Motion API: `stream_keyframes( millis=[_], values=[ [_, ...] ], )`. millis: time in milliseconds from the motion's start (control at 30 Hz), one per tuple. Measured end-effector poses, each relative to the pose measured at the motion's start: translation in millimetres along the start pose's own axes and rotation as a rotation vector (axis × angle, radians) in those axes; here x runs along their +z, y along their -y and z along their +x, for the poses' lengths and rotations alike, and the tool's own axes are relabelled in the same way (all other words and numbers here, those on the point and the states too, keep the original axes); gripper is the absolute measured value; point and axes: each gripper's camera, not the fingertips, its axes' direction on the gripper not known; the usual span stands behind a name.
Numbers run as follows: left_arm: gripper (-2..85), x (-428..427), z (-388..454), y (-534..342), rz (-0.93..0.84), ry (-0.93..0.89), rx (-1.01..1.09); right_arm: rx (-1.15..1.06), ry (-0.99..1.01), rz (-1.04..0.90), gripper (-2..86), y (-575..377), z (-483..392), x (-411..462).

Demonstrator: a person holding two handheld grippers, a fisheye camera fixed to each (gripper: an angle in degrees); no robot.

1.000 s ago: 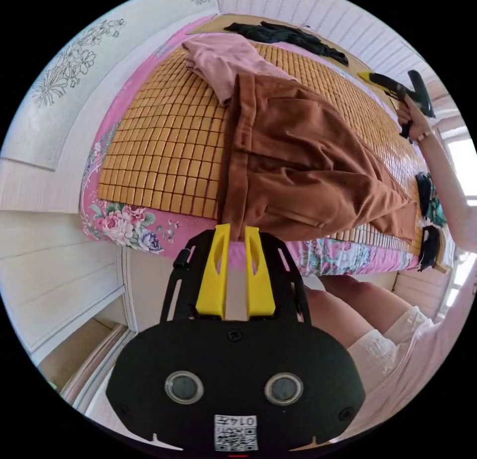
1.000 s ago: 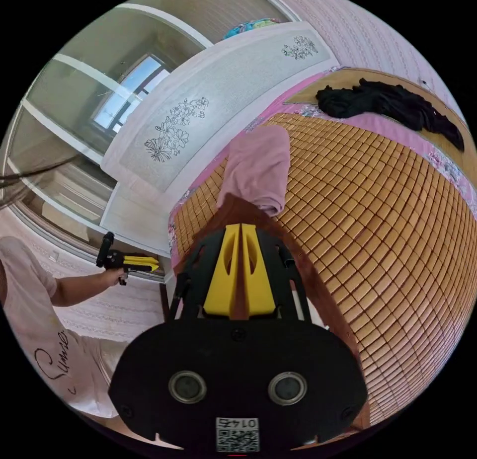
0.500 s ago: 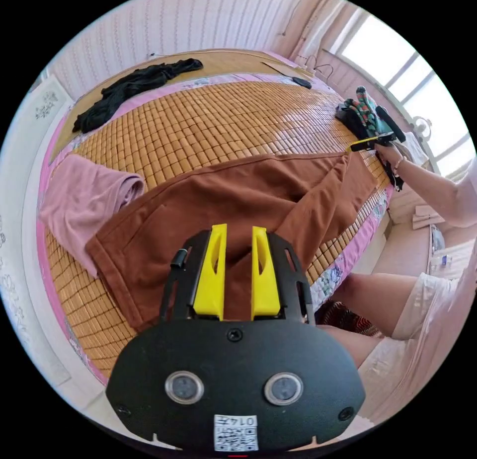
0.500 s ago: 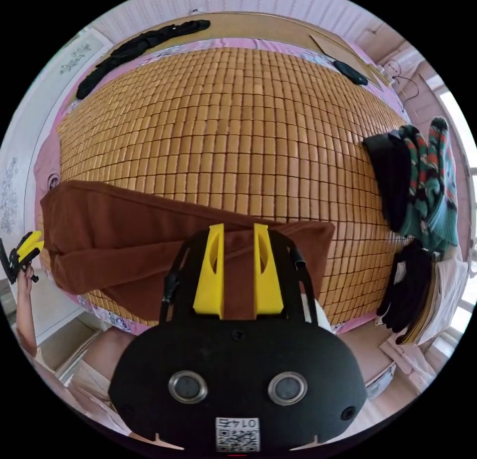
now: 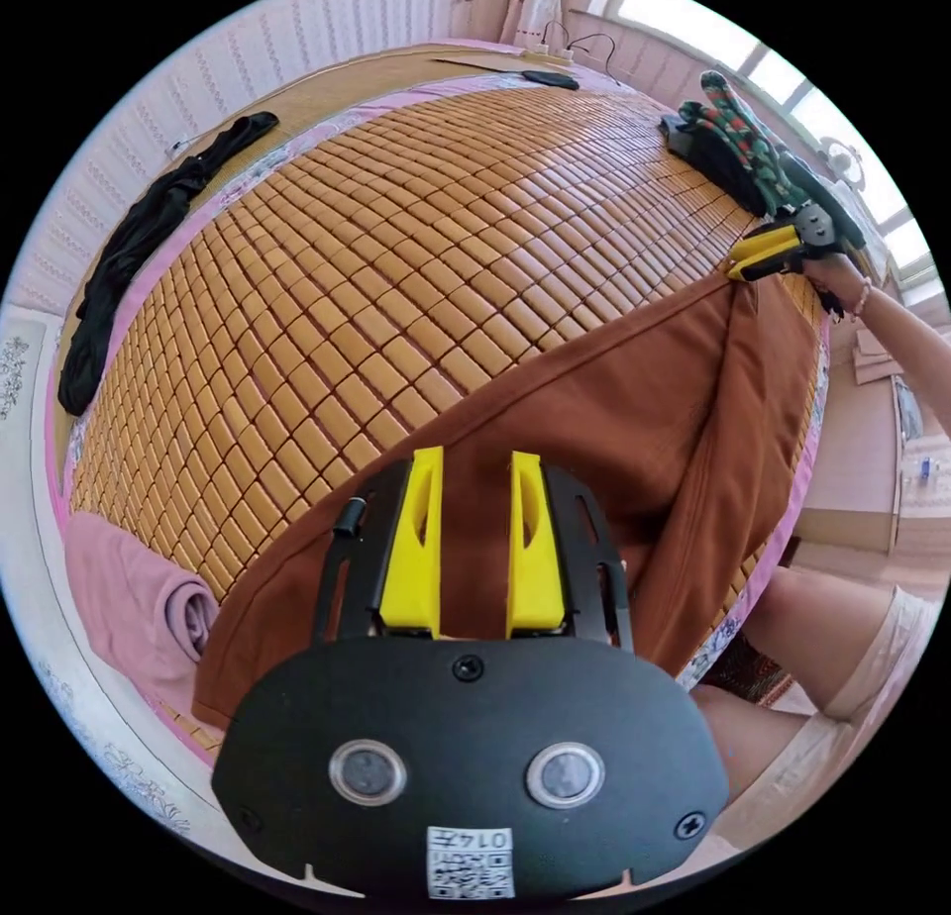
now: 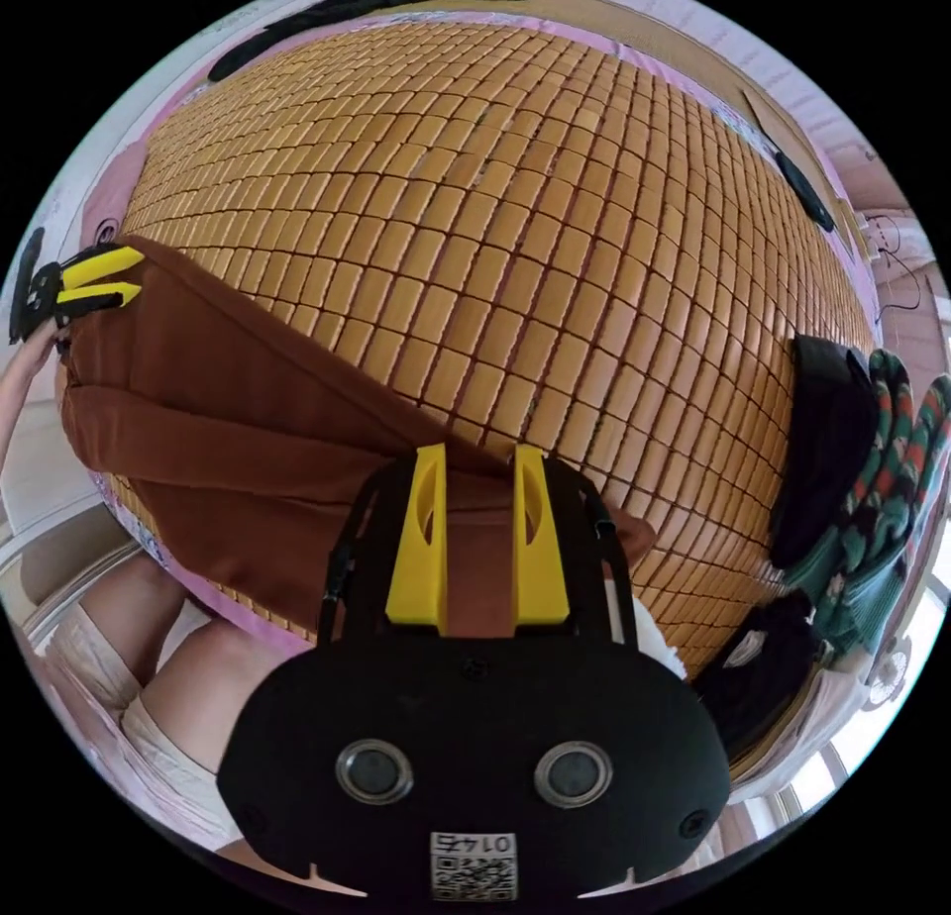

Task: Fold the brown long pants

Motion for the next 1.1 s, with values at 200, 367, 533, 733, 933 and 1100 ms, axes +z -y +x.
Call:
stream_keyframes(
  millis=[200, 367, 533, 733, 933, 1100],
  values=[
    [12.3, 21.5, 13.9, 20.4, -0.092, 0.085, 0.062, -0.154, -0.043, -0.077, 6.7, -9.0, -12.3, 10.7],
    [10.5, 28.4, 6.6, 37.5, -0.146, 0.058, 0.048, -0.191, -0.117, -0.036, 1.9, -22.0, -18.7, 22.0],
    [-0.4, 30.4, 8.1, 51.2, -0.148, 0.103, 0.093, -0.216, -0.126, -0.059, -0.6, -21.3, -5.0, 21.1],
    [-0.9, 1.8, -18.6, 78.6, -0.029, 0.153, 0.065, -0.226, -0.160, 0.089, -0.7, 2.8, 36.7, -12.2],
    [0.7, -7.1, -28.5, 93.7, -0.015, 0.021, 0.094, -0.086, -0.156, 0.077, 0.7, 43.3, 71.1, 13.8],
    [7.5, -17.7, -8.5, 53.9, 0.009, -0.279, 0.047, 0.199, -0.062, 0.264, 6.6, -10.4, 86.0, 9.0]
  ],
)
